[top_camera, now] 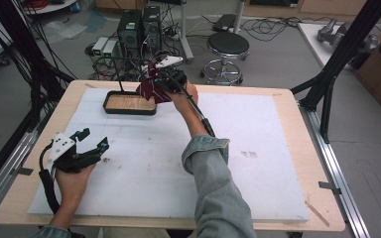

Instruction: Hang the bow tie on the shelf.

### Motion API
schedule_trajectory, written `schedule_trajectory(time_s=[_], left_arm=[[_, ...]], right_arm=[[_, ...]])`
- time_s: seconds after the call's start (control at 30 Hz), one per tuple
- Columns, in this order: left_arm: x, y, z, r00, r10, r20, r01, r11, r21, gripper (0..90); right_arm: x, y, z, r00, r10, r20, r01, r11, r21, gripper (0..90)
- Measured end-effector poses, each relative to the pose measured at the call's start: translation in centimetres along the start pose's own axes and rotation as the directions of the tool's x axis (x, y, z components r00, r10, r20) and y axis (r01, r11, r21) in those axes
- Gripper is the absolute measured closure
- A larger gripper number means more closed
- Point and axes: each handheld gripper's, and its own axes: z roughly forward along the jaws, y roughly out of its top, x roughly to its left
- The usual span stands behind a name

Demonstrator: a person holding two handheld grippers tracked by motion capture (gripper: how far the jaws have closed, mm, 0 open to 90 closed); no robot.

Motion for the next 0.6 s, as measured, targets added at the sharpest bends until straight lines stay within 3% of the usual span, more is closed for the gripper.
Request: schedule_trajectory(time_s=[0.6], left_arm=[[-0.01,-0.01,0.01,1.0,0.005,0.001,-0.005,1.0,0.004,25.1]], right_arm=[[0.22,-0.46,0.53,0.9999,0.016,0.006,-0.016,1.0,0.007,70.1]])
